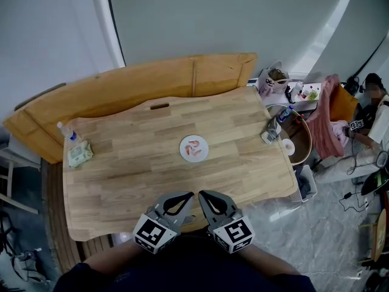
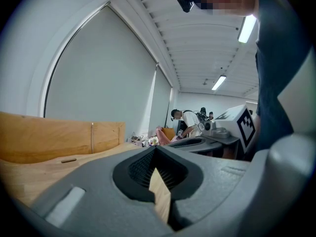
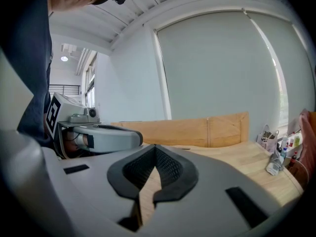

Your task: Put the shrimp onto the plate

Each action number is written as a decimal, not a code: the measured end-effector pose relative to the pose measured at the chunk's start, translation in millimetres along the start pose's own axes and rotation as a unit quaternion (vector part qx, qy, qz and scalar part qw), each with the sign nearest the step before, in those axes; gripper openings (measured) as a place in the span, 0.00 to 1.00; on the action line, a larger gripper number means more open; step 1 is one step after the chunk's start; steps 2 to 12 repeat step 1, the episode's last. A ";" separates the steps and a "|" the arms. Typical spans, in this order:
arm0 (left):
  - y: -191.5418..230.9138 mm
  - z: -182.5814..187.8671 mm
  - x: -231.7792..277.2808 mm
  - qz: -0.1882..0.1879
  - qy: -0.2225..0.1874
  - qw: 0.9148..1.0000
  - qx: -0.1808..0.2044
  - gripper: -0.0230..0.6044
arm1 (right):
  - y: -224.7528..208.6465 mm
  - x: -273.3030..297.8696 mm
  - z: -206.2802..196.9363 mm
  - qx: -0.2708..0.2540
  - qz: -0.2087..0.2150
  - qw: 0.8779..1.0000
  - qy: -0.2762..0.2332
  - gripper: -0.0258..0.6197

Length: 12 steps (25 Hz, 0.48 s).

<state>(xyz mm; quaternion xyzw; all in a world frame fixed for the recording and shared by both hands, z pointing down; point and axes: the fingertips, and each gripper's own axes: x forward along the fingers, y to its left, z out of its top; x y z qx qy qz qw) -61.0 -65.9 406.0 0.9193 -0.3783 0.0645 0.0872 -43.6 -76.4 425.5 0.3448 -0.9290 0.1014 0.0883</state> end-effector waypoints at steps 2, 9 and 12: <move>-0.4 -0.7 0.2 0.000 0.001 1.000 -0.001 0.04 | 0.4 0.0 -0.6 0.000 0.000 1.000 0.001 0.05; -0.4 -0.7 0.2 0.000 0.001 1.000 -0.001 0.04 | 0.4 0.0 -0.6 0.000 0.000 1.000 0.001 0.05; -0.4 -0.7 0.2 0.000 0.001 1.000 -0.001 0.04 | 0.4 0.0 -0.6 0.000 0.000 1.000 0.001 0.05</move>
